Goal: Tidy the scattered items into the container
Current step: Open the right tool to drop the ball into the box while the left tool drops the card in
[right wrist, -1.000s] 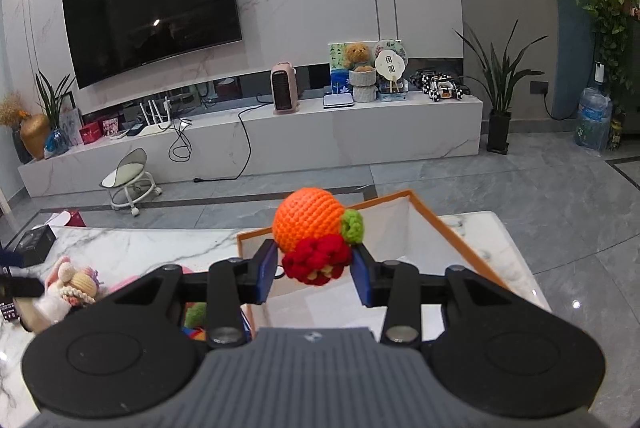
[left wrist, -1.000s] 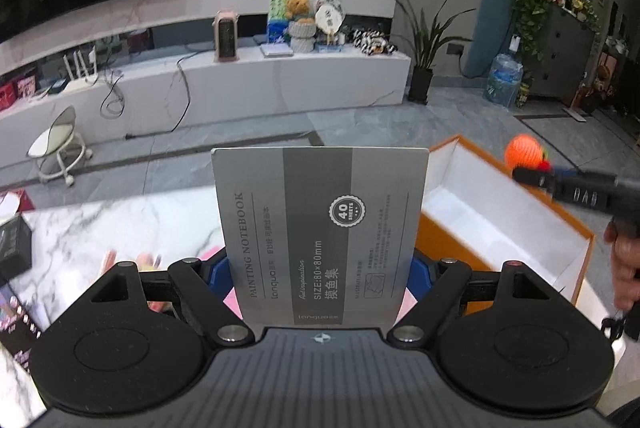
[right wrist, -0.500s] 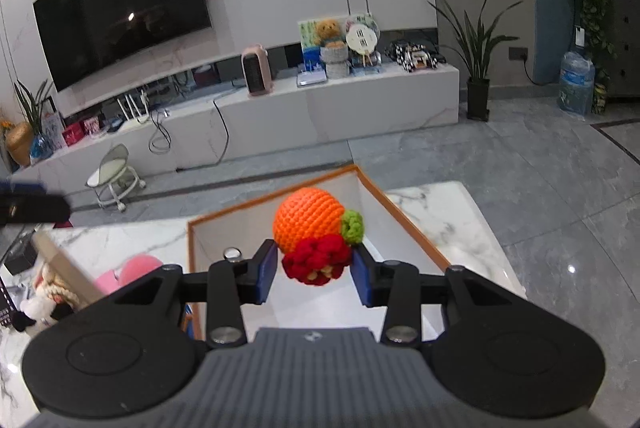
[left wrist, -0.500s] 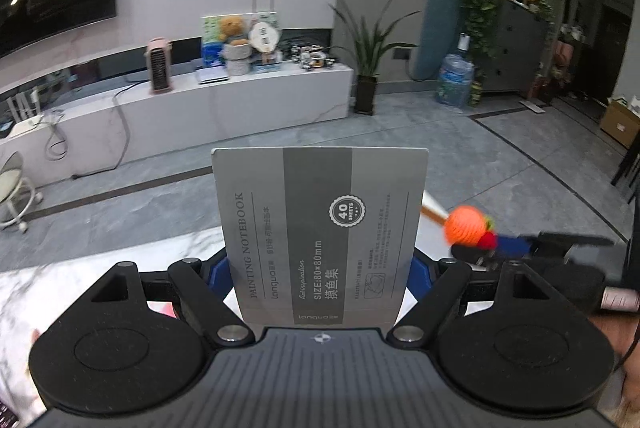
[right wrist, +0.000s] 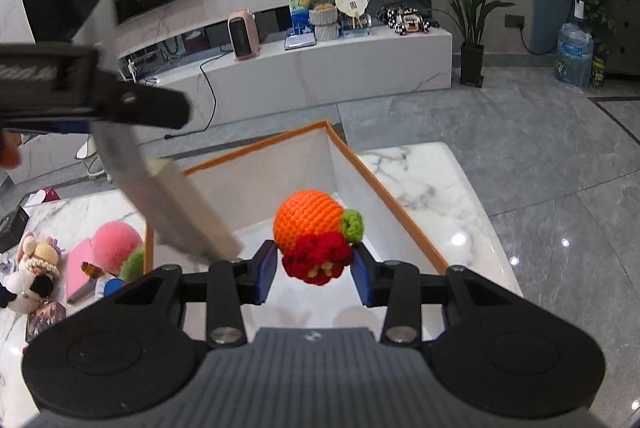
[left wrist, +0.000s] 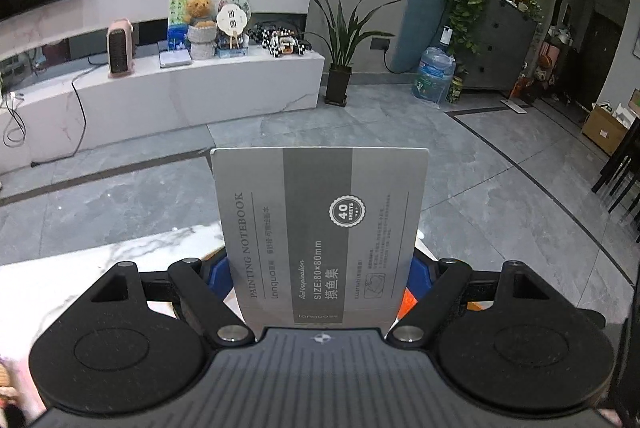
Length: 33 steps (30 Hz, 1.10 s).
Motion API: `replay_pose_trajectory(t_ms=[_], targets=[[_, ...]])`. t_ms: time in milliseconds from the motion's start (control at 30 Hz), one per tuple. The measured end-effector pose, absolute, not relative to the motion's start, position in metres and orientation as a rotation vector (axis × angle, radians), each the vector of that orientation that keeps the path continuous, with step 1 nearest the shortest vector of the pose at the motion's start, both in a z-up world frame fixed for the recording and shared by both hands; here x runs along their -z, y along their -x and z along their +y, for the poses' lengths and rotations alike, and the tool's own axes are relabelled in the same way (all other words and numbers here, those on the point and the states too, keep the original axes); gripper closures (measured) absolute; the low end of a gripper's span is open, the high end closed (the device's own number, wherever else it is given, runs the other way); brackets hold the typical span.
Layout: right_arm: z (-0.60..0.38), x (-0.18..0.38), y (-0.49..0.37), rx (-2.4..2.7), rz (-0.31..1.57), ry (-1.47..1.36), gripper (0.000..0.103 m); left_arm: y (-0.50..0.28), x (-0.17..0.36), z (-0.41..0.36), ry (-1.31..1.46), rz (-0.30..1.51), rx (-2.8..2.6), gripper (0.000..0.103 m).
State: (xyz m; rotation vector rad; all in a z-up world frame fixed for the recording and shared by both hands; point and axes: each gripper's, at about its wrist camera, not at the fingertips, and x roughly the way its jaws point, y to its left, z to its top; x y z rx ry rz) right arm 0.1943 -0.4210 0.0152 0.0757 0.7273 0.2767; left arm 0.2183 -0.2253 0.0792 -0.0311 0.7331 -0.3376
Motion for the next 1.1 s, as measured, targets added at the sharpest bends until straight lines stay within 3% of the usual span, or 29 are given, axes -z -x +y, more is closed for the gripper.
replay_pose_trajectory(t_ms=[567,800,1100], targets=[[-0.428,-0.001,-0.206,-0.243,0.799,-0.029,0.057,-0.238,-0.046,-0.253,-0.006,0.834,0.372,0.008],[-0.428,-0.002,-0.2,-0.234,0.793,-0.029,0.053,-0.23,-0.035,-0.265,-0.092,0.874,0.391,0.001],[-0.431,-0.004,-0.2,-0.228,0.785,-0.038,0.052,-0.223,-0.041,-0.26,-0.094,0.852,0.359,0.0]])
